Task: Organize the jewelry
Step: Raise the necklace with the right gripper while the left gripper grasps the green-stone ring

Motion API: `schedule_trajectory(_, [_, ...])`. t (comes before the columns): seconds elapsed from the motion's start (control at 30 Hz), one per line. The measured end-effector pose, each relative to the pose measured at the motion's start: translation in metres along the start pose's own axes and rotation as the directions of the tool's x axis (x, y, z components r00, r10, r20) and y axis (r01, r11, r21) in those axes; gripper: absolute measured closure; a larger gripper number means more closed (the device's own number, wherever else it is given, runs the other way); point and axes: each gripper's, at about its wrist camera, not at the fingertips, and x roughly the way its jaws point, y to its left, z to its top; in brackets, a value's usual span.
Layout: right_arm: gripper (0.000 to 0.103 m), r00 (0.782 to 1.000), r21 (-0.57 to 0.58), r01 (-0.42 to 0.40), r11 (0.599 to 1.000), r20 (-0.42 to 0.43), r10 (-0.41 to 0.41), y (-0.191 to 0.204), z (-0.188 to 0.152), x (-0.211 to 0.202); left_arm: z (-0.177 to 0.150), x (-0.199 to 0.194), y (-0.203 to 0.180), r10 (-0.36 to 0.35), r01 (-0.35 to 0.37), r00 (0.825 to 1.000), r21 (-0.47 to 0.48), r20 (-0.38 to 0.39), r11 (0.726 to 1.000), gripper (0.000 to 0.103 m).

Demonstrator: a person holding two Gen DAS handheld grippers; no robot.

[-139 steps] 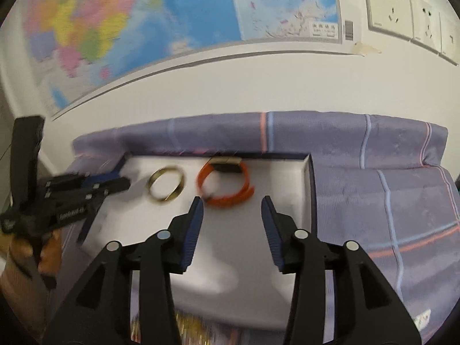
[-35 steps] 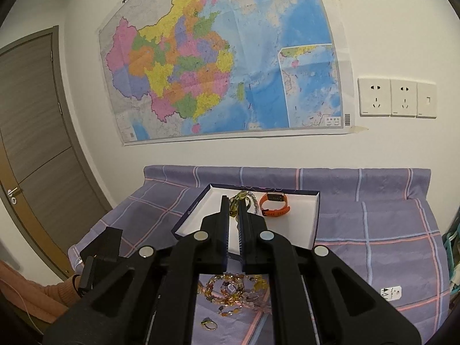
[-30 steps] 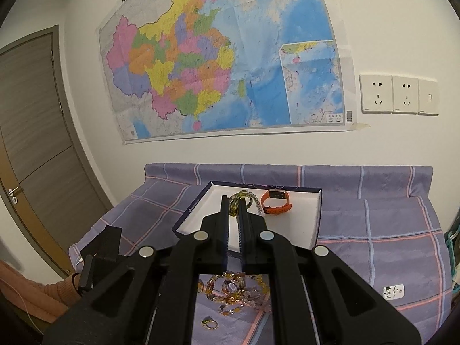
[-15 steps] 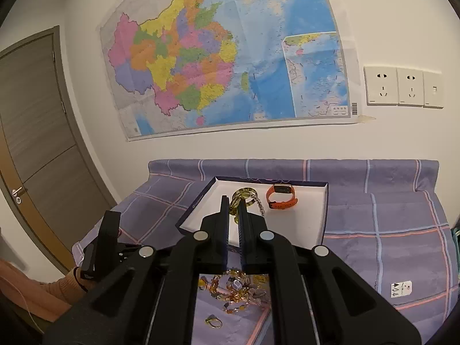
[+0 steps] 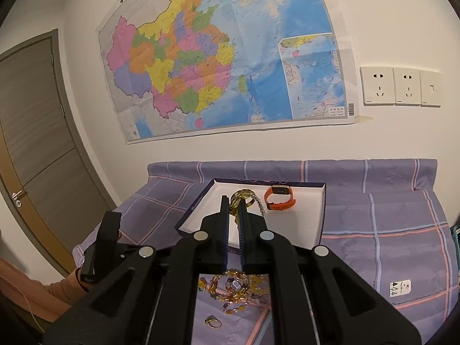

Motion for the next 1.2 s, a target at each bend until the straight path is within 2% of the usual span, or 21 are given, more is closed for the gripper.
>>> schedule_trajectory(0.23, [0.097,1.000,0.004,-0.004,1.000,-0.004,0.004,-0.002,-0.002,-0.004,0.013,0.025,-0.022,-0.009,0.011,1.000,0.062,-0.024,0.998,0.067])
schedule_trajectory(0.43, [0.097,1.000,0.010,-0.008,1.000,-0.020,0.008,-0.003,-0.007,-0.001,0.023,0.051,-0.027,0.026,-0.020,0.997,0.095,-0.072,0.995,0.071])
schedule_trajectory(0.57, [0.097,1.000,0.014,-0.014,1.000,-0.028,0.014,-0.005,-0.009,0.002,0.023,0.058,-0.037,0.063,-0.050,0.995,0.155,-0.080,0.987,0.082])
schedule_trajectory(0.6, [0.097,0.999,0.014,-0.014,1.000,-0.029,0.015,-0.005,-0.009,0.003,0.023,0.058,-0.039,0.065,-0.051,0.995,0.162,-0.080,0.985,0.089])
schedule_trajectory(0.77, [0.097,0.999,0.012,-0.013,1.000,-0.034,0.013,-0.005,-0.010,0.005,0.020,0.059,-0.049,0.126,-0.111,0.990,0.208,-0.060,0.972,0.093])
schedule_trajectory(0.87, [0.097,1.000,0.011,-0.008,1.000,-0.029,0.008,-0.005,-0.010,0.004,0.019,0.054,-0.048,0.078,-0.065,0.995,0.181,-0.067,0.981,0.093])
schedule_trajectory(0.97, [0.097,1.000,0.016,-0.002,1.000,-0.022,0.003,-0.008,-0.010,0.001,0.016,0.044,-0.047,-0.027,0.040,0.996,0.158,-0.080,0.987,0.093])
schedule_trajectory(1.03, [0.097,1.000,0.021,0.002,1.000,-0.019,-0.002,-0.010,-0.011,-0.001,0.013,0.038,-0.047,-0.061,0.073,0.995,0.151,-0.082,0.986,0.093])
schedule_trajectory(1.2, [0.097,1.000,0.029,0.002,1.000,-0.024,-0.001,-0.013,-0.014,-0.003,0.009,0.023,-0.028,-0.077,0.081,0.996,0.077,-0.053,0.994,0.091])
